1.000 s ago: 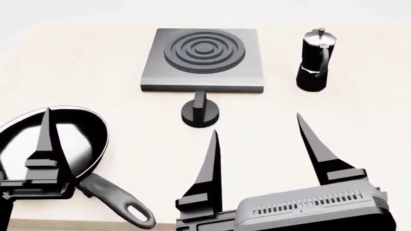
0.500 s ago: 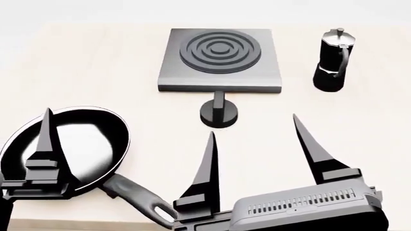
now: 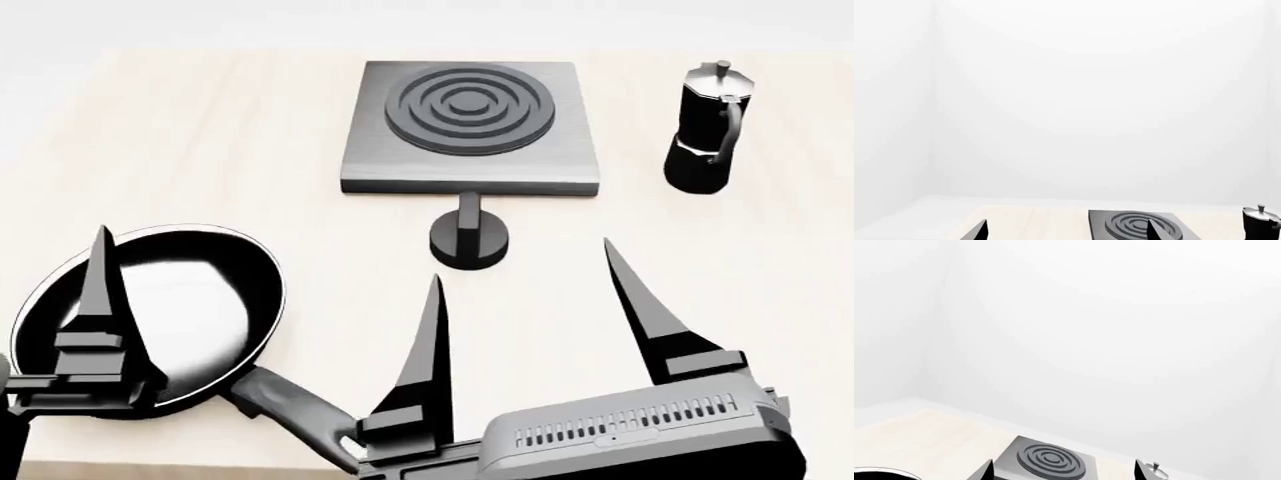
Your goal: Turn on the stove.
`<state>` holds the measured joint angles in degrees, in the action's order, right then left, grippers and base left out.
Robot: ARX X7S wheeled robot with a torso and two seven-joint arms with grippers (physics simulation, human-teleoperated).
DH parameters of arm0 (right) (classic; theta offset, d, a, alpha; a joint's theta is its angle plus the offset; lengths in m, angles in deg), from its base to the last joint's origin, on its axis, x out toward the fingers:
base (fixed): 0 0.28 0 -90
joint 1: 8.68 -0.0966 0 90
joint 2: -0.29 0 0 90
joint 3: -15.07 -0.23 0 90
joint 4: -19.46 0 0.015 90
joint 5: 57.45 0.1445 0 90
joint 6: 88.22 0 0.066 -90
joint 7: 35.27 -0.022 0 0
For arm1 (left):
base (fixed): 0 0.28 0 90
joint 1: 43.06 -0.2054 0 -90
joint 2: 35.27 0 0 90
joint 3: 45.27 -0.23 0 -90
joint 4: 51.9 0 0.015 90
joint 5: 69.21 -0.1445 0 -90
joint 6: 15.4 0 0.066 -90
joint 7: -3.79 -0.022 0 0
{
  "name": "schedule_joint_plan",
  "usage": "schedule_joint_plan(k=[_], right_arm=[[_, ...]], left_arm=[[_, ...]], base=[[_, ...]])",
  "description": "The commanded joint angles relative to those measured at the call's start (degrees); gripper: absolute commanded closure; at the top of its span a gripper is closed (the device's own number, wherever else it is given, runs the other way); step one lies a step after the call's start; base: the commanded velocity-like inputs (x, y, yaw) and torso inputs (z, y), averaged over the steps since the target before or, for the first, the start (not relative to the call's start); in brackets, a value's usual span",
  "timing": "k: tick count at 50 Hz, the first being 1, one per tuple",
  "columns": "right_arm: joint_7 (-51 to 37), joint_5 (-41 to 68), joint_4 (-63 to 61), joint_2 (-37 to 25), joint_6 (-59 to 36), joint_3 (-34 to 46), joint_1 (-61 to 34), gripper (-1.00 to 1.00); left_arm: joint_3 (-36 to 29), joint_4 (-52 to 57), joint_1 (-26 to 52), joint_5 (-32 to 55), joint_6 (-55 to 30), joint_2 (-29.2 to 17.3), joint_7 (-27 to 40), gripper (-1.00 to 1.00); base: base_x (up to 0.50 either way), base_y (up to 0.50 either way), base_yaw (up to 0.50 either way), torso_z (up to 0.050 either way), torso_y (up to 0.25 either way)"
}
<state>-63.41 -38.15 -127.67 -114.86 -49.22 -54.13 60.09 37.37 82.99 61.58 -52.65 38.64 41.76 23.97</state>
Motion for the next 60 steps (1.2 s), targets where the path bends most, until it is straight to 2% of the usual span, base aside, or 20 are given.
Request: schedule_joint_plan(k=[1, 60], right_arm=[[-0.5, 0.8, 0.3, -0.3, 0.7, -0.2, 0.0, -1.00], [-3.8, 4.6, 0.8, -2.7, 2.6, 0.9, -0.9, -1.00]], left_arm=[[-0.2, -0.1, 0.1, 0.4, 0.0, -0.3, 0.3, -1.00], [-1.3, -0.7, 0.4, 1.5, 0.8, -1.5, 2.0, -1.00]], base=[[0.17, 0.00, 0.00, 0.000, 0.000], [0.20, 0.00, 0.00, 0.000, 0.000]])
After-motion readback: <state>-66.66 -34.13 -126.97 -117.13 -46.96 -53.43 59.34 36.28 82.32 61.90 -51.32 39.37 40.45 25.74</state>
